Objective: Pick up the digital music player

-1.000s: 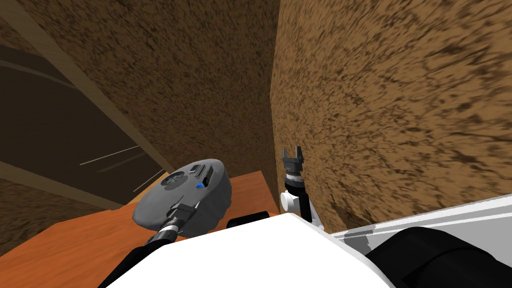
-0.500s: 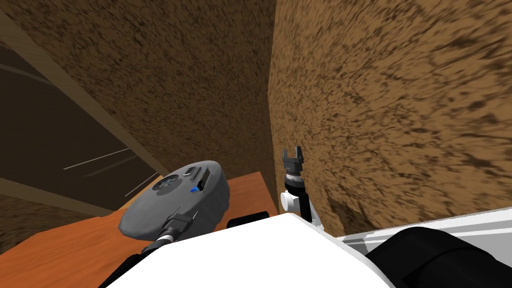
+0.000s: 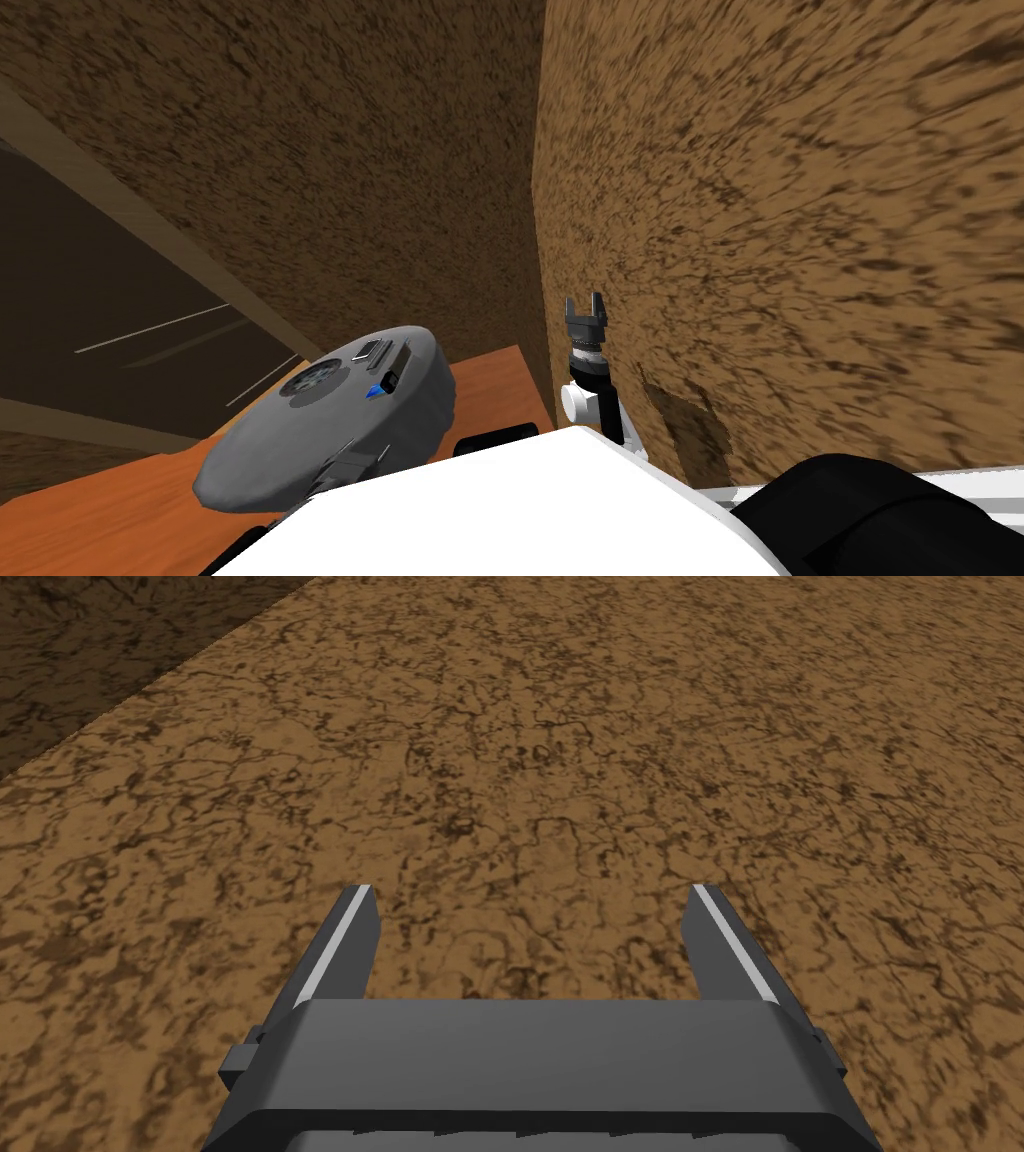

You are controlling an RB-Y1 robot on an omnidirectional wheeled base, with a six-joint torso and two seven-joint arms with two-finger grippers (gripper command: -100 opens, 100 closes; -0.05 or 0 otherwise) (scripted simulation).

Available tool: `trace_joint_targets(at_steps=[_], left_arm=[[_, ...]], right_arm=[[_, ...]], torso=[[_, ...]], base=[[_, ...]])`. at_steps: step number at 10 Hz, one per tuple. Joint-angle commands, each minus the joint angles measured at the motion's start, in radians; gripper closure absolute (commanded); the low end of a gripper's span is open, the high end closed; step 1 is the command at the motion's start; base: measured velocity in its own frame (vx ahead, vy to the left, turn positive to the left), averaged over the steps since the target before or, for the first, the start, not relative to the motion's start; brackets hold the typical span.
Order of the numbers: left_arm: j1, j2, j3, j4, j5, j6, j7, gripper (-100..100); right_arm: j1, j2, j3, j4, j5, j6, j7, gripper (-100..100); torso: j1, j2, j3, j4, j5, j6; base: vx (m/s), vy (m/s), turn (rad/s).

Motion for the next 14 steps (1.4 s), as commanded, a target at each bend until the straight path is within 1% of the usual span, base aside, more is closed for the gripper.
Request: trace_joint_targets(at_steps=[1, 2, 3, 4, 5, 6, 7, 8, 9, 10, 11, 12, 14], left_arm=[[0.001, 0.006, 0.011, 0.003, 0.012, 0.035, 0.019, -100], [-0.002, 0.016, 0.029, 0.022, 0.033, 0.068, 0.048, -100], [-0.002, 0.016, 0.029, 0.022, 0.033, 0.08, 0.048, -100], [-0.007, 0.028, 0.048, 0.041, 0.052, 0.118, 0.076, -100], [-0.007, 0.028, 0.048, 0.041, 0.052, 0.124, 0.076, -100], [-0.013, 0.04, 0.066, 0.058, 0.071, 0.159, 0.104, -100], [-0.013, 0.04, 0.066, 0.058, 0.071, 0.167, 0.104, -100], [-0.02, 0.054, 0.084, 0.074, 0.088, 0.202, 0.13, -100], [-0.02, 0.054, 0.084, 0.074, 0.088, 0.207, 0.13, -100], [-0.029, 0.068, 0.102, 0.089, 0.104, 0.245, 0.156, -100], [-0.038, 0.083, 0.12, 0.103, 0.118, 0.272, 0.181, -100], [-0.038, 0.083, 0.12, 0.103, 0.118, 0.284, 0.181, -100], [-0.06, 0.113, 0.154, 0.129, 0.144, 0.346, 0.228, -100]], right_arm=[[0.0, 0.0, 0.0, 0.0, 0.0, 0.0, 0.0, 0], [0.0, 0.0, 0.0, 0.0, 0.0, 0.0, 0.0, 0], [0.0, 0.0, 0.0, 0.0, 0.0, 0.0, 0.0, 0], [0.0, 0.0, 0.0, 0.0, 0.0, 0.0, 0.0, 0], [0.0, 0.0, 0.0, 0.0, 0.0, 0.0, 0.0, 0], [0.0, 0.0, 0.0, 0.0, 0.0, 0.0, 0.0, 0], [0.0, 0.0, 0.0, 0.0, 0.0, 0.0, 0.0, 0], [0.0, 0.0, 0.0, 0.0, 0.0, 0.0, 0.0, 0], [0.0, 0.0, 0.0, 0.0, 0.0, 0.0, 0.0, 0], [0.0, 0.0, 0.0, 0.0, 0.0, 0.0, 0.0, 0], [0.0, 0.0, 0.0, 0.0, 0.0, 0.0, 0.0, 0], [0.0, 0.0, 0.0, 0.0, 0.0, 0.0, 0.0, 0], [0.0, 0.0, 0.0, 0.0, 0.0, 0.0, 0.0, 0]], torso=[[0.0, 0.0, 0.0, 0.0, 0.0, 0.0], [0.0, 0.001, 0.0, 0.0, 0.0, 0.0], [0.001, 0.0, 0.0, 0.0, 0.0, 0.0], [0.001, 0.001, 0.0, 0.0, 0.0, 0.0], [0.0, 0.0, 0.0, 0.0, 0.0, 0.0], [0.0, 0.0, 0.0, 0.0, 0.0, 0.0], [0.001, 0.0, 0.0, 0.0, 0.0, 0.0], [0.001, 0.0, 0.0, 0.0, 0.0, 0.0], [0.001, 0.001, 0.0, 0.0, 0.0, 0.0], [0.001, 0.001, 0.0, 0.0, 0.0, 0.0], [0.001, 0.0, 0.0, 0.0, 0.0, 0.0], [0.002, -0.002, -0.001, 0.0, 0.0, 0.0], [0.002, 0.0, 0.0, 0.0, 0.0, 0.0]], base=[[0.051, -0.013, -0.031], [0.058, -0.011, -0.058], [0.052, -0.006, -0.027], [0.068, -0.016, -0.056], [0.058, -0.014, -0.026], [0.07, -0.001, -0.064], [0.054, 0.001, -0.031], [0.054, -0.002, -0.05], [0.05, -0.004, -0.03], [0.064, -0.006, -0.059], [0.096, 0.007, -0.089], [0.076, 0.013, -0.034], [0.075, 0.015, -0.064]])
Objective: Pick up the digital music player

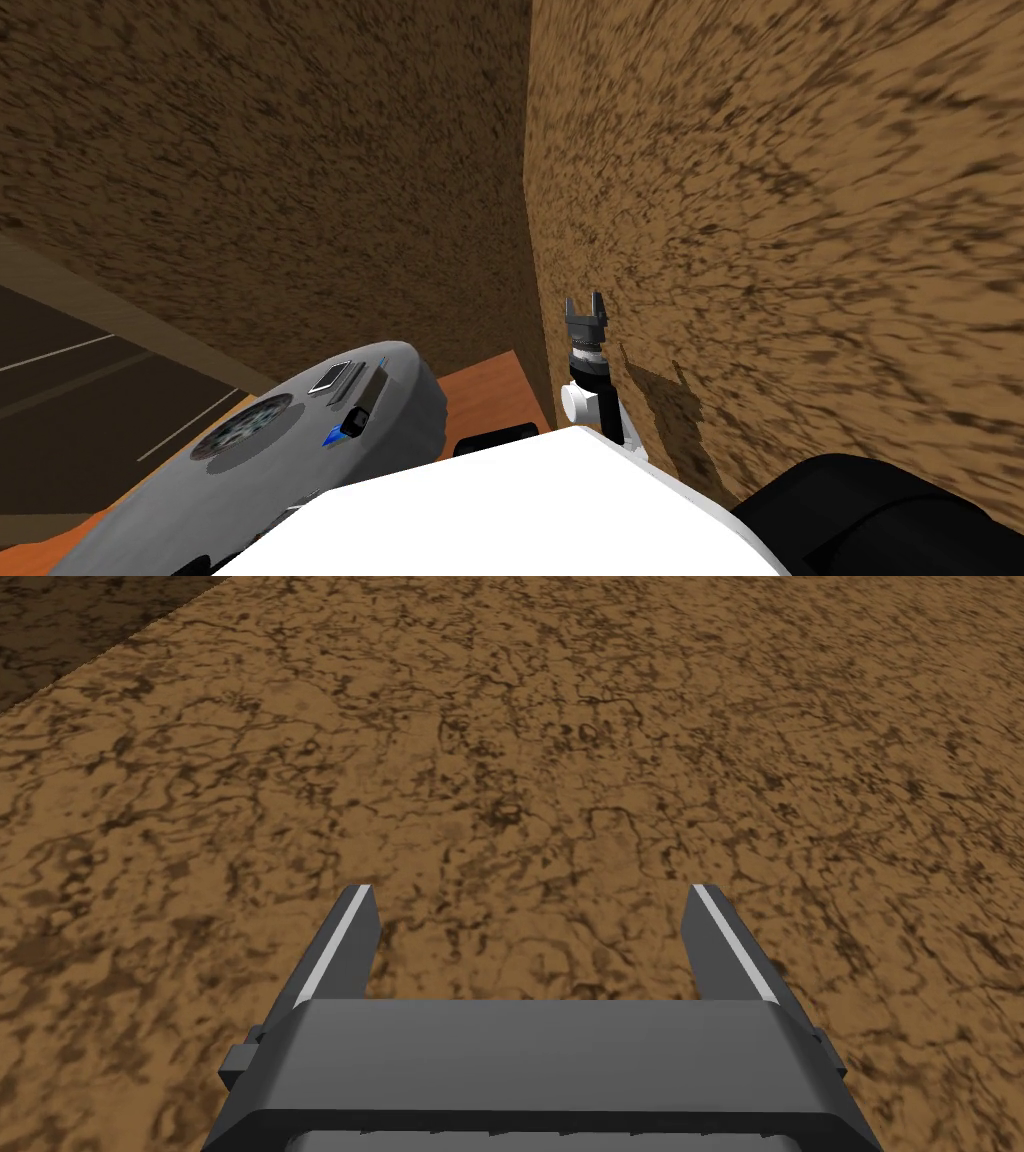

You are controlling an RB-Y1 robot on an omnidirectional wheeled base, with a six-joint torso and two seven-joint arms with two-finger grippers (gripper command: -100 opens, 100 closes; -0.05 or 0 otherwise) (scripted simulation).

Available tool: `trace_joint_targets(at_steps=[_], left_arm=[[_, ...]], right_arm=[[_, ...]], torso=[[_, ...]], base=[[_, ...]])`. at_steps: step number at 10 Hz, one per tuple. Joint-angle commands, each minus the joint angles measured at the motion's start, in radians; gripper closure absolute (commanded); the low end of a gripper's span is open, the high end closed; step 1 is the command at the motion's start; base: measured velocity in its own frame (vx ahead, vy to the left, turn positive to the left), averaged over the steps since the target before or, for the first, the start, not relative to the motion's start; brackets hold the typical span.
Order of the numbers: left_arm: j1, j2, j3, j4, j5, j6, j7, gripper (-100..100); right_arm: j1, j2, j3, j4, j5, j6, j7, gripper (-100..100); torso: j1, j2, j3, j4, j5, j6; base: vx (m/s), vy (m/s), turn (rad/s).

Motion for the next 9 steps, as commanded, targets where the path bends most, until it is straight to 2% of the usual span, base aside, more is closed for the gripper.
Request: trace_joint_targets(at_steps=[1, 5, 9], left_arm=[[-0.01, 0.007, 0.01, 0.006, 0.001, 0.031, 0.021, -100], [-0.057, 0.065, 0.072, 0.046, 0.039, 0.144, 0.1, -100], [-0.101, 0.116, 0.122, 0.072, 0.064, 0.228, 0.161, -100]], right_arm=[[0.0, 0.0, 0.0, 0.0, 0.0, 0.0, 0.0, 0], [0.0, 0.0, 0.0, 0.0, 0.0, 0.0, 0.0, 0], [0.0, 0.0, 0.0, 0.0, 0.0, 0.0, 0.0, 0]], torso=[[0.0, 0.0, 0.0, 0.0, 0.0, 0.0], [0.003, -0.001, -0.001, 0.0, 0.001, 0.0], [0.001, 0.0, 0.0, 0.0, 0.0, 0.0]], base=[[0.076, 0.018, -0.041], [0.087, 0.048, -0.075], [0.081, 0.049, -0.063]])
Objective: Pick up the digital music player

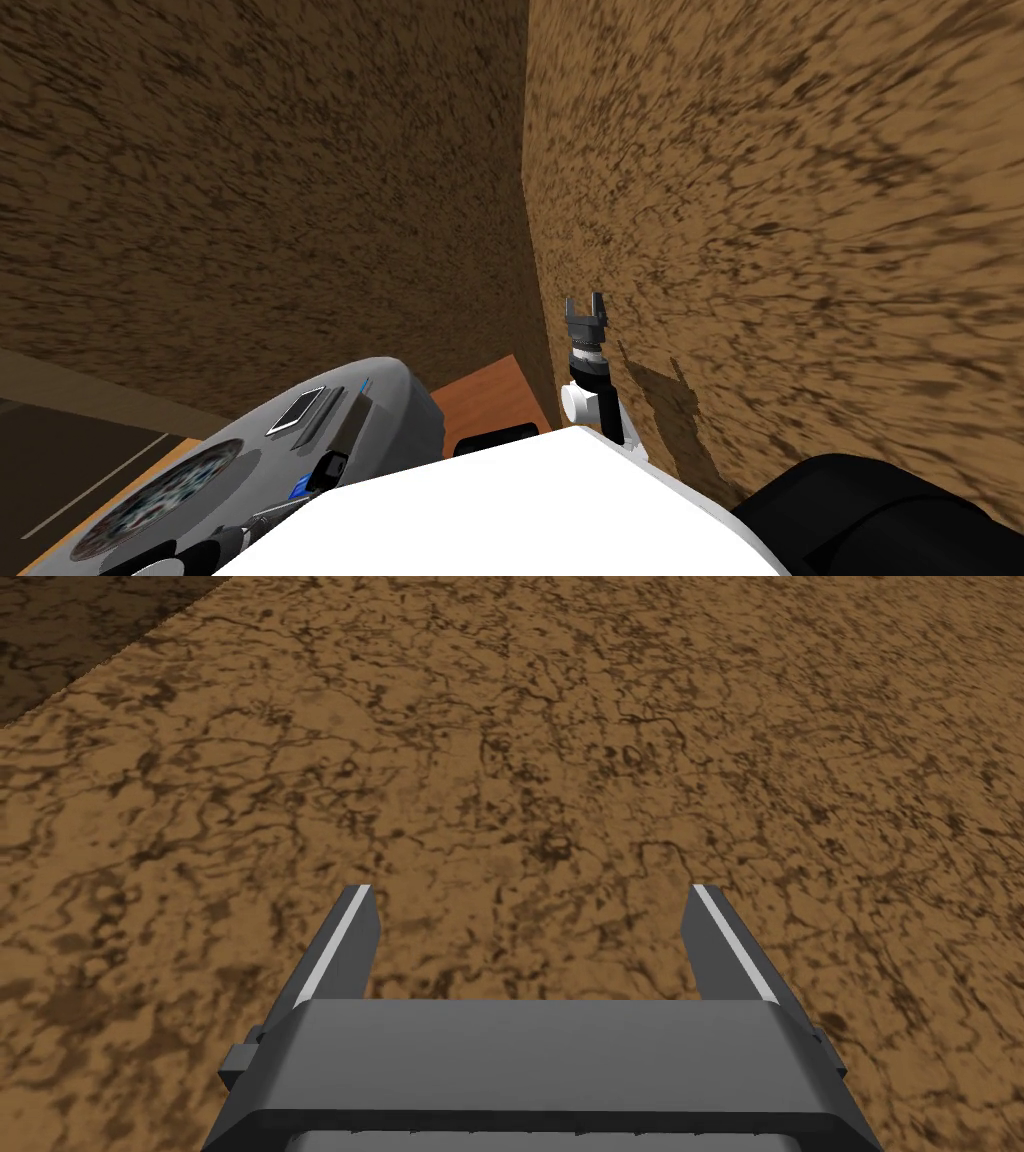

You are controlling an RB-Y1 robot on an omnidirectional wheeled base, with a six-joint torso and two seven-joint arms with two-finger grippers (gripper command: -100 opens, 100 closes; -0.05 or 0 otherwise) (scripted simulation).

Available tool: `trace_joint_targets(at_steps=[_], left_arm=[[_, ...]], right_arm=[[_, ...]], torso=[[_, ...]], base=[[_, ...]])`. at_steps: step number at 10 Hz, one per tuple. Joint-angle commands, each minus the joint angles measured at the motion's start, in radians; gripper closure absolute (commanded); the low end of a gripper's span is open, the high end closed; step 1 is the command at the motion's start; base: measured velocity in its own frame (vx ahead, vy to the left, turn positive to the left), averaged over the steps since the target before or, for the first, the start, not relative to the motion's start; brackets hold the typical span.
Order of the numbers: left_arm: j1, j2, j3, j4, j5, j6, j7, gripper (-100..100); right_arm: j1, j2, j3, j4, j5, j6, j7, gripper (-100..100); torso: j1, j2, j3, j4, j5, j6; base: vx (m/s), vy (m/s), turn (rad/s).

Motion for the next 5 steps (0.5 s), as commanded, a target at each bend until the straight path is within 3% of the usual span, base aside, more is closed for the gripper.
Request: trace_joint_targets(at_steps=[1, 2, 3, 5], left_arm=[[0.0, 0.0, 0.0, 0.0, 0.0, 0.0, 0.0, -100], [-0.001, 0.001, 0.002, 0.0, 0.001, 0.005, 0.004, 0], [-0.03, 0.005, 0.009, 0.044, -0.005, -0.004, 0.005, -100], [-0.059, 0.008, 0.017, 0.087, -0.011, -0.012, 0.007, -100]], right_arm=[[0.0, 0.0, 0.0, 0.0, 0.0, 0.0, 0.0, 0], [0.0, 0.0, 0.0, 0.0, 0.0, 0.0, 0.0, 0], [0.0, 0.0, 0.0, 0.0, 0.0, 0.0, 0.0, 0], [0.0, 0.0, 0.0, 0.0, 0.0, 0.0, 0.0, 0]], torso=[[0.0, 0.0, 0.0, 0.0, 0.0, 0.0], [-0.002, 0.002, 0.001, 0.0, 0.0, 0.0], [-0.003, 0.004, 0.002, 0.001, 0.0, 0.0], [-0.004, 0.01, 0.006, 0.002, -0.001, 0.0]], base=[[0.039, 0.027, -0.019], [0.007, 0.005, 0.002], [-0.042, -0.008, -0.165], [-0.083, -0.021, -0.135]])
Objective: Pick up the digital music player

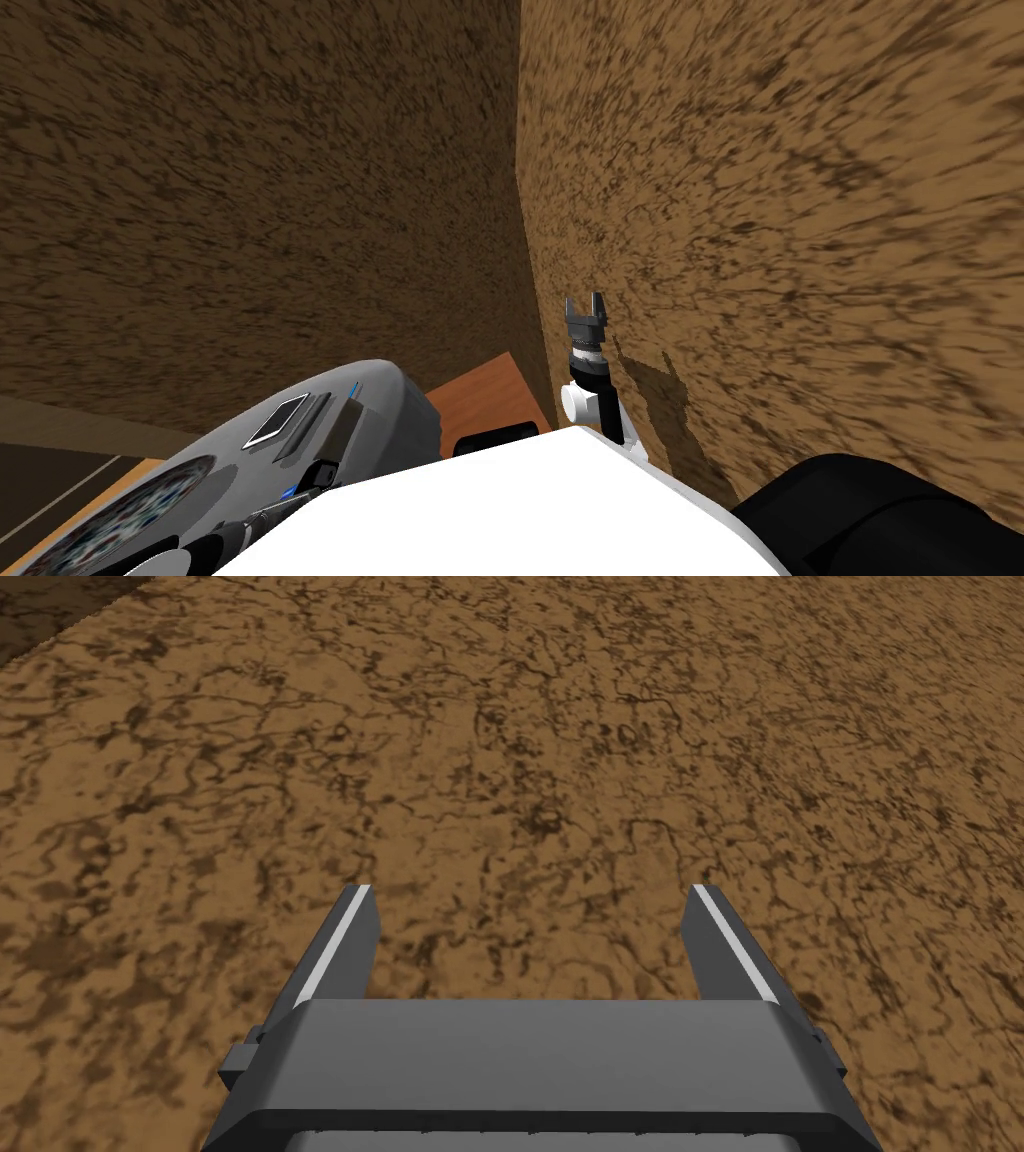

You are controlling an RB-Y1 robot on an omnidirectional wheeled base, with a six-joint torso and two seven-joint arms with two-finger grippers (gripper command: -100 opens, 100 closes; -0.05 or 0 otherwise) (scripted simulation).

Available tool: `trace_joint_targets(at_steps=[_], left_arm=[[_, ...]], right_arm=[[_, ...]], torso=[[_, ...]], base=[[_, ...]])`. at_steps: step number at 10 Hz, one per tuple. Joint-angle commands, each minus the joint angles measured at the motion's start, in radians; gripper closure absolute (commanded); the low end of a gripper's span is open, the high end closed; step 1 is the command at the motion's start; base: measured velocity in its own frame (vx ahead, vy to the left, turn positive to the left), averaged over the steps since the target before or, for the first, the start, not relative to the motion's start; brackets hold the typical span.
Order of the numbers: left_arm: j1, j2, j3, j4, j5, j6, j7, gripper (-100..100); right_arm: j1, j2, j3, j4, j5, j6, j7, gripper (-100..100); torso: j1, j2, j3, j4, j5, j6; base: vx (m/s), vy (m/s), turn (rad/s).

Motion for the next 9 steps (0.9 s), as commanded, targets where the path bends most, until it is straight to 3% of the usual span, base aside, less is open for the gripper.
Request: trace_joint_targets(at_steps=[1, 6, 7, 8, 9], left_arm=[[-0.029, 0.004, 0.006, 0.041, -0.006, -0.007, 0.002, -100], [-0.1, 0.012, 0.026, 0.15, -0.021, -0.027, 0.007, -100], [-0.093, 0.012, 0.023, 0.138, -0.019, -0.024, 0.006, -100], [-0.095, 0.012, 0.023, 0.14, -0.019, -0.026, 0.006, 100], [-0.094, 0.012, 0.023, 0.14, -0.019, -0.025, 0.006, 100]], right_arm=[[0.0, 0.0, 0.0, 0.0, 0.0, 0.0, 0.0, 0], [0.0, 0.0, 0.0, 0.0, 0.0, 0.0, 0.0, 0], [0.0, 0.0, 0.0, 0.0, 0.0, 0.0, 0.0, 0], [0.0, 0.0, 0.0, 0.0, 0.0, 0.0, 0.0, 0], [0.0, 0.0, 0.0, 0.0, 0.0, 0.0, 0.0, 0]], torso=[[0.0, 0.0, 0.0, 0.0, 0.0, 0.0], [0.001, -0.001, -0.001, 0.0, 0.0, 0.0], [0.001, -0.001, -0.001, 0.0, 0.0, 0.0], [0.001, -0.003, -0.001, 0.0, 0.0, 0.0], [0.002, -0.004, -0.002, -0.001, 0.0, 0.0]], base=[[-0.071, -0.025, -0.081], [-0.061, -0.011, -0.109], [-0.026, -0.005, -0.019], [0.0, 0.0, 0.0], [0.0, 0.0, 0.0]])
